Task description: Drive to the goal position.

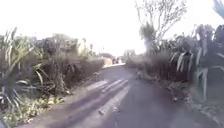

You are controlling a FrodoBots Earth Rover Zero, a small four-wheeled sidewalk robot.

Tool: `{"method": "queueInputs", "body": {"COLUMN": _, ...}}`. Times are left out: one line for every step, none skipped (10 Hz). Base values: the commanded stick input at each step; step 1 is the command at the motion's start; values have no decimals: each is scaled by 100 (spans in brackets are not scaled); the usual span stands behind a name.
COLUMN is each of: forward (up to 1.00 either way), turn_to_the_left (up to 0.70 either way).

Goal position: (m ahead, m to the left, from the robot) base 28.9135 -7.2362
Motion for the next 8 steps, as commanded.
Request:
{"method": "queueInputs", "body": {"forward": 100, "turn_to_the_left": -30}}
{"method": "queueInputs", "body": {"forward": 100, "turn_to_the_left": -17}}
{"method": "queueInputs", "body": {"forward": 100, "turn_to_the_left": -4}}
{"method": "queueInputs", "body": {"forward": 100, "turn_to_the_left": 0}}
{"method": "queueInputs", "body": {"forward": 100, "turn_to_the_left": 0}}
{"method": "queueInputs", "body": {"forward": 100, "turn_to_the_left": 0}}
{"method": "queueInputs", "body": {"forward": 100, "turn_to_the_left": 0}}
{"method": "queueInputs", "body": {"forward": 100, "turn_to_the_left": 0}}
